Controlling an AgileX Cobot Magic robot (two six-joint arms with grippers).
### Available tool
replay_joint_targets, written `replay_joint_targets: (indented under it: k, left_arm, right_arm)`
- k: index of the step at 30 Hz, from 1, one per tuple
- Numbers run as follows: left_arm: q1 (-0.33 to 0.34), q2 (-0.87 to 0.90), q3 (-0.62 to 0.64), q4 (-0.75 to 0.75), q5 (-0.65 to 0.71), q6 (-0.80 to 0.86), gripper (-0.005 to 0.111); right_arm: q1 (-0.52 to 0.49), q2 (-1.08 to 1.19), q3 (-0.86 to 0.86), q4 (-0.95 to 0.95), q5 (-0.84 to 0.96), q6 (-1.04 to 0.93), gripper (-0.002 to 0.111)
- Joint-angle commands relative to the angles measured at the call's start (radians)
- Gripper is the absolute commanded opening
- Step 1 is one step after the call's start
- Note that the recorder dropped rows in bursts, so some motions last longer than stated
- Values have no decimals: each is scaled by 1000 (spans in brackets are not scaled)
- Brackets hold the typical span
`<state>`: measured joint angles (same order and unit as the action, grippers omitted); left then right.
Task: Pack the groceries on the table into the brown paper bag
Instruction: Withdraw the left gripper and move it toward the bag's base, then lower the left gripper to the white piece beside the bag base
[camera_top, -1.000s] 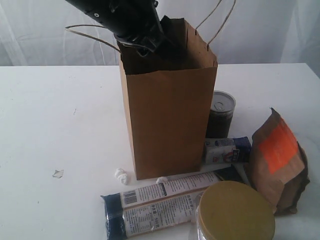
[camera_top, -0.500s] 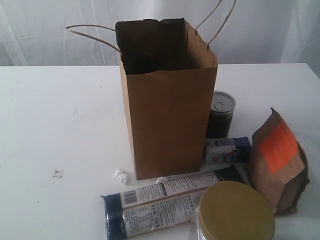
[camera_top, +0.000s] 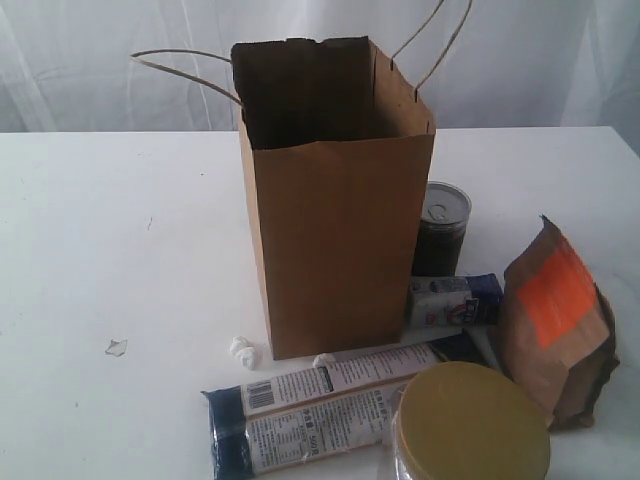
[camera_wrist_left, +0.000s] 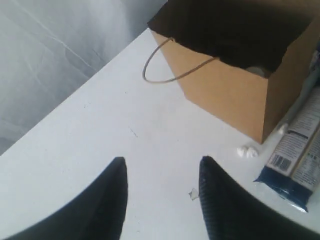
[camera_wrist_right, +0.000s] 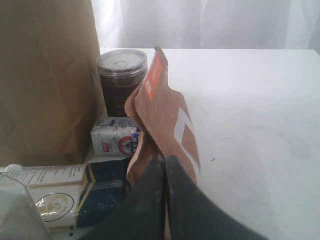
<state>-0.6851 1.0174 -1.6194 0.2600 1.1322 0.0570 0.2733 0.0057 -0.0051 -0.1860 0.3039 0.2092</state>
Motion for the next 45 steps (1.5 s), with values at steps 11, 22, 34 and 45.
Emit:
replay_joint_targets:
  k: [11,22,34,45]
  left_arm:
    - [-3,-243,668,-45,-112,-113,49]
    - [-3,-187,1047,-80,-915,-111,49]
    - [117,162,1099,-80,-1294,-289,50]
    - [130,424,1069,-96,-1483,-289,50]
  right_arm:
    - [-6,-6,5,-2,-6,3,0]
    - [-6,-6,5,-2,-6,3,0]
    - [-6,-6,5,-2,-6,-10,0]
    - [-6,-6,5,-2,-6,-8,0]
